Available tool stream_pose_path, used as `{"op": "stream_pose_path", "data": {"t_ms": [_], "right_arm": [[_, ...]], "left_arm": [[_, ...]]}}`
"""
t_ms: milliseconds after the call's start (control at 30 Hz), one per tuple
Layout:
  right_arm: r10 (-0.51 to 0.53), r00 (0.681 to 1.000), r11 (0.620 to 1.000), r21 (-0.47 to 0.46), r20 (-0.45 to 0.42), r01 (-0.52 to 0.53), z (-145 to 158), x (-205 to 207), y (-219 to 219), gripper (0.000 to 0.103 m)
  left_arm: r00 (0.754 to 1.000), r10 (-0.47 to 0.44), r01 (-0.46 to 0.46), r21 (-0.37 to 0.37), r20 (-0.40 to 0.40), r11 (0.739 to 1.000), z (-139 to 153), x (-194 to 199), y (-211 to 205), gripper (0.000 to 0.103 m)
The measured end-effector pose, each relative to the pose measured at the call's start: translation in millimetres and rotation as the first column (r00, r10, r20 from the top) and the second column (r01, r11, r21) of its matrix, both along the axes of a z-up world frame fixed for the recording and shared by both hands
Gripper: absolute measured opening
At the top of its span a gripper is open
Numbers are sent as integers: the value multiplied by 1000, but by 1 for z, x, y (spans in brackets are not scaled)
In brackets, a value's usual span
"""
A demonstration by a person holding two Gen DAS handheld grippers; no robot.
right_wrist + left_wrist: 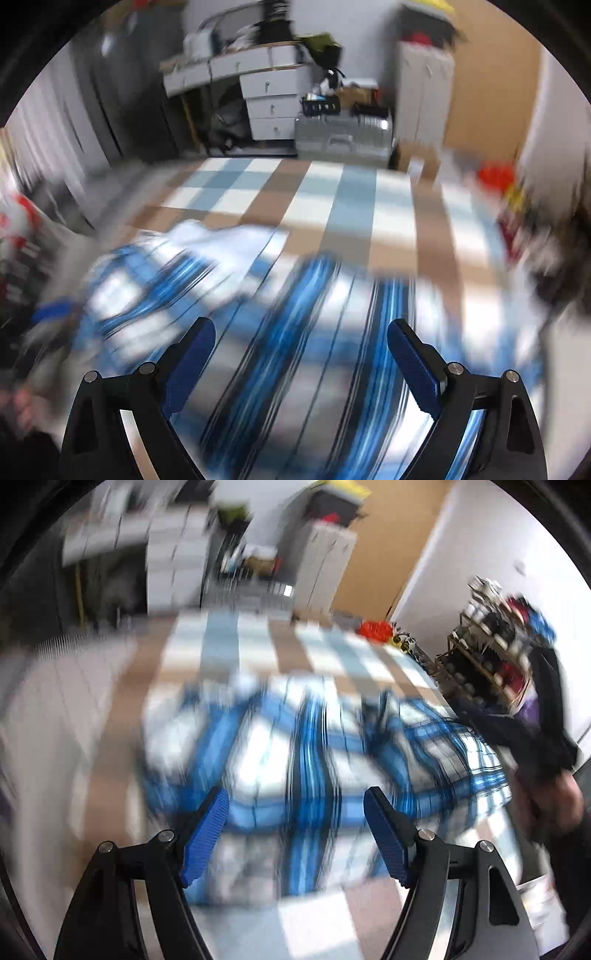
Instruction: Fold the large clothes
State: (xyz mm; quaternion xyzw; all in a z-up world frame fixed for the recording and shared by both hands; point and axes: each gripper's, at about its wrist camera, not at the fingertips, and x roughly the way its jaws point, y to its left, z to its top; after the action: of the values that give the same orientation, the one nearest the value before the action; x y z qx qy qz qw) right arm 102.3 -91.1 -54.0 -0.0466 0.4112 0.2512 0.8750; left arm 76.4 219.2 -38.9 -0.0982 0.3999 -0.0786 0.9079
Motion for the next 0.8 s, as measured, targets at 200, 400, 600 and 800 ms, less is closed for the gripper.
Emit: {"op": "stream_pose_path", "data": {"t_ms": [200, 400, 600, 800], "right_arm": [[26, 997, 946, 325, -69, -2, -17, -126, -59, 99], [118, 993, 910, 404, -22, -99, -26, -182, -64, 99], [170, 985, 872, 467, -7, -147, -27, -182, -75, 99], [181, 983, 873, 467, -37, -143, -35, -179, -74, 99]], "left_arm": [[963, -255, 266, 491, -91, 830, 8, 89, -74, 76], [836, -418, 548, 588, -356, 595, -48, 146, -93, 76], [725, -514, 676, 329, -458, 659, -67, 173, -78, 74], [678, -551, 711, 242, -487, 661, -57, 174, -67, 3]]}}
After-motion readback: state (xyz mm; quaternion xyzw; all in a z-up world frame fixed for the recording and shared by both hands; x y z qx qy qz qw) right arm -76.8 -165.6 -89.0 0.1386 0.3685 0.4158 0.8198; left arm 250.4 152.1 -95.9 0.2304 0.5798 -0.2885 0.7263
